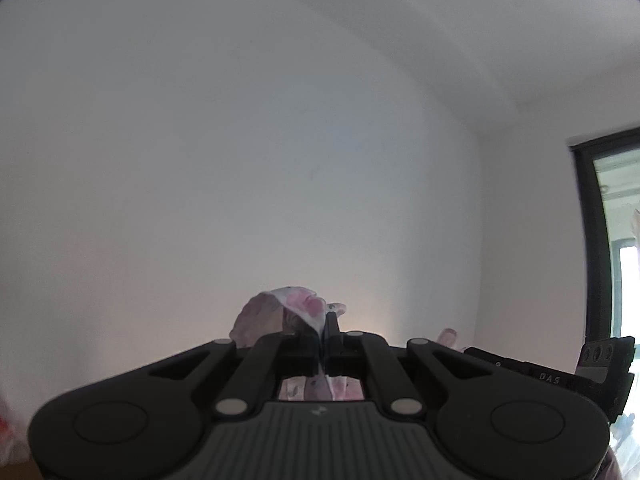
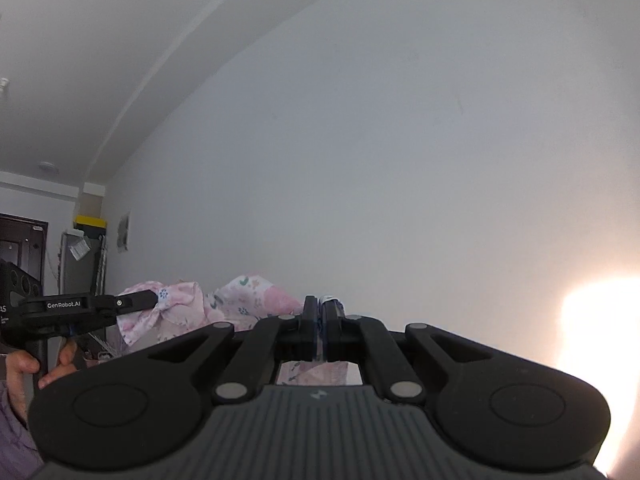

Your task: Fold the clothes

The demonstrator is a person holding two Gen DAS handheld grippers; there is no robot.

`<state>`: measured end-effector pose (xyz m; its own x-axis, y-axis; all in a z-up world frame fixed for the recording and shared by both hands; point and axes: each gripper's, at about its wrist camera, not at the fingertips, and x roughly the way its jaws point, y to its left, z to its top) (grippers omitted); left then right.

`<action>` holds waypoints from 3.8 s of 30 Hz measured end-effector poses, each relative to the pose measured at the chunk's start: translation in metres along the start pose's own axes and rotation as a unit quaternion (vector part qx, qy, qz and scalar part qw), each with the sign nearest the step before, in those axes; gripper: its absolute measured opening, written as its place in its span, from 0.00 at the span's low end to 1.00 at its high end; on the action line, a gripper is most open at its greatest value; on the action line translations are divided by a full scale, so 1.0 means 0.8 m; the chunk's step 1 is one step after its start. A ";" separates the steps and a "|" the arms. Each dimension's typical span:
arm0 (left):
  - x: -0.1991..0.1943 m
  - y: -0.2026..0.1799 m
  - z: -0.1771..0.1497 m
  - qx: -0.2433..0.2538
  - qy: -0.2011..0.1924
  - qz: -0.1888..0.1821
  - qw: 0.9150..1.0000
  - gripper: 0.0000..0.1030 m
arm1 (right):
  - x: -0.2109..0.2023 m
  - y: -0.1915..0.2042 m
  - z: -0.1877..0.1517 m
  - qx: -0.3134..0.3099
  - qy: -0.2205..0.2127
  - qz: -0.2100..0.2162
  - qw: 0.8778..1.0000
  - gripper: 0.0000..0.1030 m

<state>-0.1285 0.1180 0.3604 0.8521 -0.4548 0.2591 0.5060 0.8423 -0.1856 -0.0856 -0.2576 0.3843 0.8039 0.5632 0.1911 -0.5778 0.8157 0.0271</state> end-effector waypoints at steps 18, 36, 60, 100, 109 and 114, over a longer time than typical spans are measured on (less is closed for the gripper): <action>0.070 -0.030 0.049 0.063 -0.032 0.040 0.997 0.02 | -0.028 0.021 0.044 -0.055 -0.037 0.010 0.998 0.02; 0.343 0.110 -0.344 -0.028 0.426 0.088 0.900 0.48 | 0.119 -0.196 -0.282 -0.001 0.378 -0.265 0.887 0.40; 0.008 0.082 -0.464 0.075 0.467 0.174 0.864 0.74 | 0.026 0.090 -0.468 0.082 0.482 -0.002 0.872 0.20; 0.105 0.128 -0.428 -0.045 0.447 0.196 0.872 0.01 | 0.003 -0.043 -0.486 0.275 0.312 -0.003 0.910 0.68; 0.031 0.005 -0.449 0.056 0.500 -0.027 0.864 0.14 | 0.011 -0.033 -0.424 0.237 0.280 -0.034 0.930 0.69; -0.032 0.058 -0.405 0.000 0.402 0.011 0.915 0.67 | 0.066 0.010 -0.412 0.168 0.313 -0.009 0.935 0.70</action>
<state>-0.0835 0.0747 0.0383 0.6852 -0.5029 -0.5269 0.4870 0.8542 -0.1819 -0.0018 -0.1777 0.0711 0.6780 0.6028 -0.4207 -0.4908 0.7973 0.3514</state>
